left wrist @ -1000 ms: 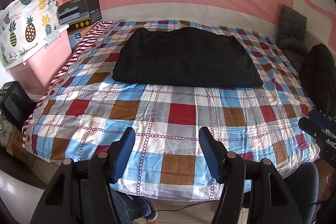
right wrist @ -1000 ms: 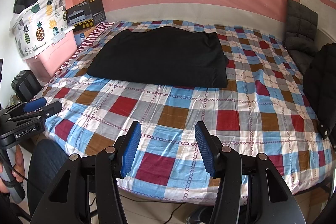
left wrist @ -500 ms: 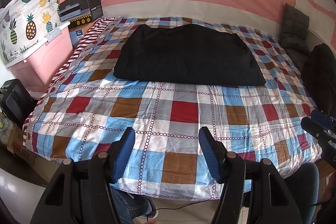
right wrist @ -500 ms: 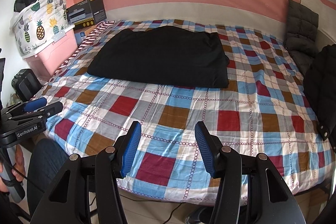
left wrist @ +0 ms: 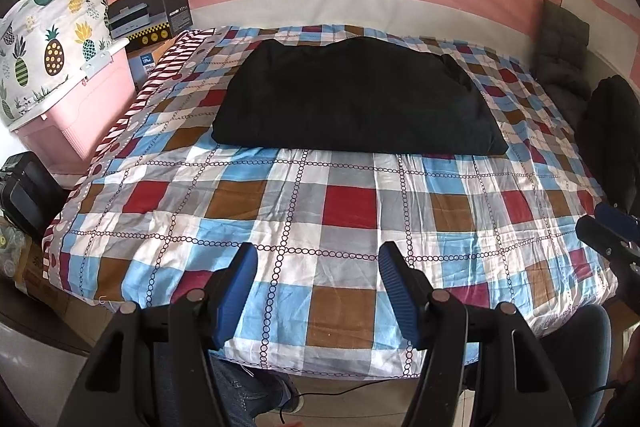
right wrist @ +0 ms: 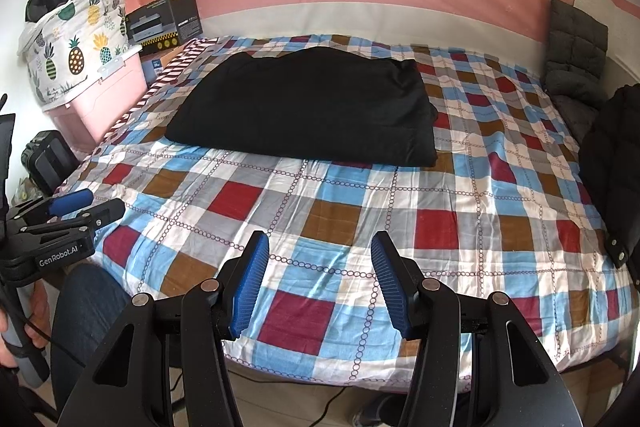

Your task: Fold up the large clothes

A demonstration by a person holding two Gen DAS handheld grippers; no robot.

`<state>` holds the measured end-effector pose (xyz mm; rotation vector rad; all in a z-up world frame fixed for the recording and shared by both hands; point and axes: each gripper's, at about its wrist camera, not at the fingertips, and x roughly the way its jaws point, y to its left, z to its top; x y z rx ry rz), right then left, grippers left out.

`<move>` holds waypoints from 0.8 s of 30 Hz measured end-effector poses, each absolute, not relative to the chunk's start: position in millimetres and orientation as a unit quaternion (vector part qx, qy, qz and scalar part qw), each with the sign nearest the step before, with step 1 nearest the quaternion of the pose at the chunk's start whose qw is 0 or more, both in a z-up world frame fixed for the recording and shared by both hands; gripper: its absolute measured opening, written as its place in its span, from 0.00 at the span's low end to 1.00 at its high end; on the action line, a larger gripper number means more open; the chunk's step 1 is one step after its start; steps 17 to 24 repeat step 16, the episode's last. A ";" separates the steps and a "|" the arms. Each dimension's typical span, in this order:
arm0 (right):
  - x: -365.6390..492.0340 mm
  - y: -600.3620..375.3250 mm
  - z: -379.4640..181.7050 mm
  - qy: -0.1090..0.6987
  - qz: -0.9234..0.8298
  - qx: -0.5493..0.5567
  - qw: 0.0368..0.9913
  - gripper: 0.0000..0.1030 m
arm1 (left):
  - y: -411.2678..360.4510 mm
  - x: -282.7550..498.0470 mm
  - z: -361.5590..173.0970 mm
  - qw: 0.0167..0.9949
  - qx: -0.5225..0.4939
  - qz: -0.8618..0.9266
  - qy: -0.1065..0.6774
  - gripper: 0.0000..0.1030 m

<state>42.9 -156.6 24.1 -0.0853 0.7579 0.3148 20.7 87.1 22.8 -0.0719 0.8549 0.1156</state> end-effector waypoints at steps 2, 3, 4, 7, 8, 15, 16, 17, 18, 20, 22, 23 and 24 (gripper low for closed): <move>42.4 -158.3 22.7 0.368 0.154 -0.042 0.916 0.52 | 86.7 21.0 22.5 0.908 -0.033 0.057 0.414 0.63; 43.3 -156.9 23.5 0.369 0.154 -0.042 0.916 0.52 | 86.8 21.2 22.2 0.908 -0.031 0.058 0.414 0.63; 43.0 -157.3 23.0 0.370 0.155 -0.042 0.915 0.52 | 87.0 21.8 21.4 0.907 -0.030 0.059 0.415 0.63; 43.9 -155.4 22.8 0.369 0.159 -0.048 0.914 0.52 | 87.8 23.1 18.7 0.906 -0.033 0.062 0.417 0.63; 44.6 -155.0 22.7 0.369 0.160 -0.050 0.914 0.52 | 88.0 23.7 17.9 0.906 -0.034 0.062 0.418 0.63; 52.5 -155.1 20.2 0.374 0.164 -0.051 0.911 0.52 | 89.1 28.2 12.3 0.905 -0.040 0.066 0.419 0.63; 52.5 -154.9 20.2 0.375 0.163 -0.049 0.911 0.52 | 89.1 29.4 12.2 0.905 -0.041 0.065 0.419 0.63; 52.5 -154.9 20.2 0.375 0.163 -0.049 0.911 0.52 | 89.1 29.4 12.2 0.905 -0.041 0.065 0.419 0.63; 52.5 -154.9 20.2 0.375 0.163 -0.049 0.911 0.52 | 89.1 29.4 12.2 0.905 -0.041 0.065 0.419 0.63; 52.5 -154.9 20.2 0.375 0.163 -0.049 0.911 0.52 | 89.1 29.4 12.2 0.905 -0.041 0.065 0.419 0.63; 52.5 -154.9 20.2 0.375 0.163 -0.049 0.911 0.52 | 89.1 29.4 12.2 0.905 -0.041 0.065 0.419 0.63; 52.5 -154.9 20.2 0.375 0.163 -0.049 0.911 0.52 | 89.1 29.4 12.2 0.905 -0.041 0.065 0.419 0.63; 52.5 -154.9 20.2 0.375 0.163 -0.049 0.911 0.52 | 89.1 29.4 12.2 0.905 -0.041 0.065 0.419 0.63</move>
